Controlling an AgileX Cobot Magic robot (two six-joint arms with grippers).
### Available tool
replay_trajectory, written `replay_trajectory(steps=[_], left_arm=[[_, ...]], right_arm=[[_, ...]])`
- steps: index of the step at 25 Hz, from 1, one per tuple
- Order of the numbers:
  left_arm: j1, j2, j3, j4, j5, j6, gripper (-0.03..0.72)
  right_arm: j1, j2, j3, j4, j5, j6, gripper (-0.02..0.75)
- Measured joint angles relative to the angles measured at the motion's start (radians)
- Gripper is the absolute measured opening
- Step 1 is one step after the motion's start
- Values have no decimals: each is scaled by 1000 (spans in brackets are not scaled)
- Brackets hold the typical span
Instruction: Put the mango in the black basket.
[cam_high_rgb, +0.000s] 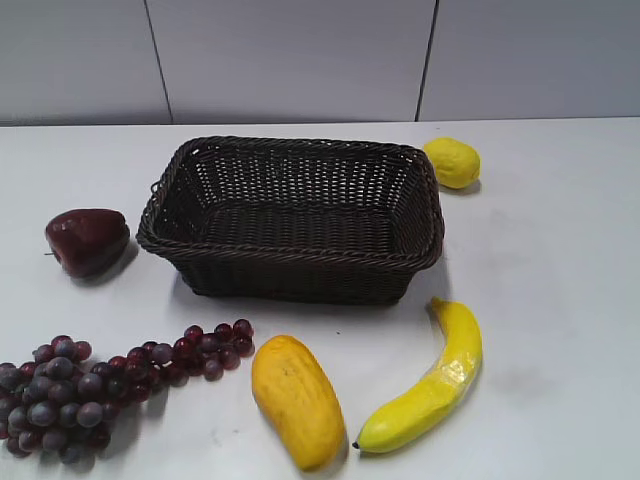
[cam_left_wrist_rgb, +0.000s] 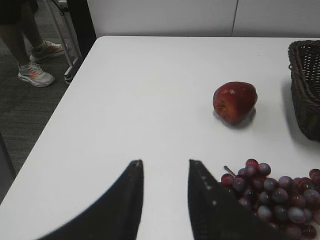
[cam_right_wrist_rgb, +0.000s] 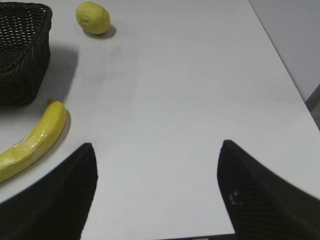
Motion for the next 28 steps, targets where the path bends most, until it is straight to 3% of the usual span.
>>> replay_trajectory(steps=[20, 28], left_arm=[[0, 0, 0, 0, 0, 0, 240], [0, 0, 0, 0, 0, 0, 240]], right_arm=[[0, 12, 0, 0, 0, 1, 575], [0, 354, -27, 13, -12, -35, 575]])
